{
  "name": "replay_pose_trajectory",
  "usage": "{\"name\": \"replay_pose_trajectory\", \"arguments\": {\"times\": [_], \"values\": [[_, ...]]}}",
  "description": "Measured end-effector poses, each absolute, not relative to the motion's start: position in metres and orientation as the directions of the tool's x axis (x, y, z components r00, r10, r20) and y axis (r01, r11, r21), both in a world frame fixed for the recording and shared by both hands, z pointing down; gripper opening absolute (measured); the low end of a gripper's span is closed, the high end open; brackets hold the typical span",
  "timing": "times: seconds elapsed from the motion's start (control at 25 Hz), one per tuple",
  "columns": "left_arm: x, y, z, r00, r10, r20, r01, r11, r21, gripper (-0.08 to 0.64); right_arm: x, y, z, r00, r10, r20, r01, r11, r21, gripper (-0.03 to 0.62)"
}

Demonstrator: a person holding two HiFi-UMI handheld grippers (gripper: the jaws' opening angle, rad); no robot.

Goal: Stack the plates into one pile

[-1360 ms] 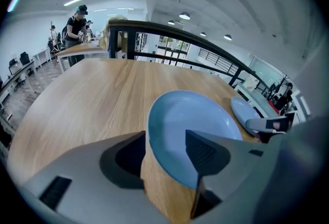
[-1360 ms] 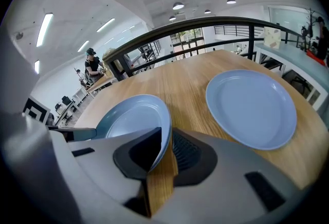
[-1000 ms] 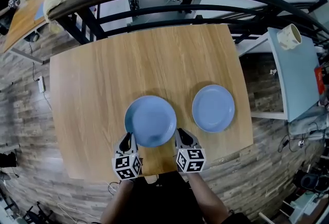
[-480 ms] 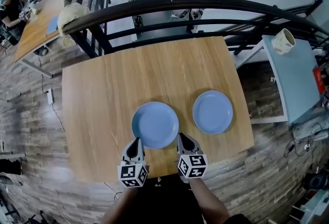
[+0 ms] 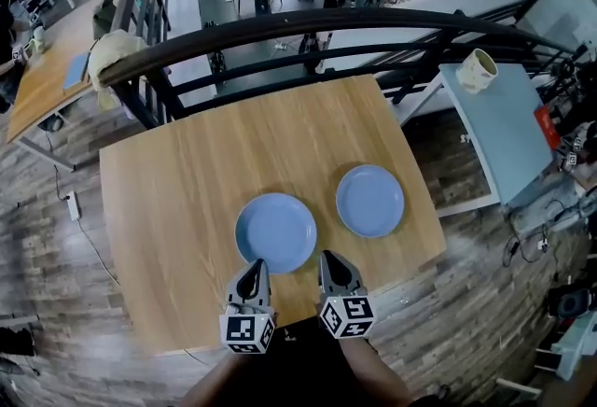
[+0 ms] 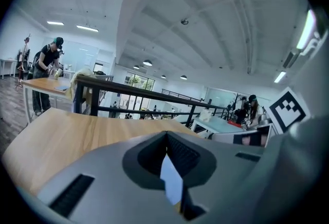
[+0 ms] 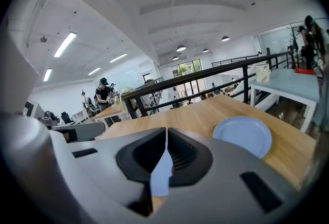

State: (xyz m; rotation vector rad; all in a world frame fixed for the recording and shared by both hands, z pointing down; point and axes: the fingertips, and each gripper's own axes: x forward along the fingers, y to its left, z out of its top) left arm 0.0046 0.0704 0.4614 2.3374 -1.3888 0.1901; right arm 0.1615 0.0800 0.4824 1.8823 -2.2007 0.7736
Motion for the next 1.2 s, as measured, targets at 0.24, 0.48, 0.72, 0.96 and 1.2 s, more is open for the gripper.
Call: {"name": "replay_pose_trajectory", "arguments": {"times": [0.24, 0.48, 0.72, 0.96, 1.2], "values": [[0.006, 0.077, 0.447, 0.553, -0.782, 0.289, -0.827, -0.472, 0.306, 0.023, 0.156, 0.096, 0.454, -0.150, -0.911, 0.383, -0.963, 0.046, -0.266, 0.035], [0.016, 0.079, 0.431, 0.577, -0.776, 0.256, -0.808, -0.497, 0.315, 0.023, 0.165, 0.105, 0.436, -0.118, -0.928, 0.353, -0.968, 0.028, -0.248, 0.035], [0.039, 0.066, 0.431, 0.581, -0.777, 0.240, -0.805, -0.506, 0.309, 0.023, 0.192, 0.096, 0.431, -0.096, -0.942, 0.322, -0.972, 0.019, -0.234, 0.035], [0.080, 0.048, 0.442, 0.564, -0.781, 0.268, -0.818, -0.481, 0.317, 0.023, 0.239, 0.081, 0.431, -0.101, -0.941, 0.322, -0.974, 0.028, -0.224, 0.035], [0.138, 0.028, 0.451, 0.561, -0.770, 0.303, -0.822, -0.475, 0.315, 0.023, 0.305, 0.063, 0.436, -0.086, -0.937, 0.338, -0.973, 0.006, -0.232, 0.035]]}}
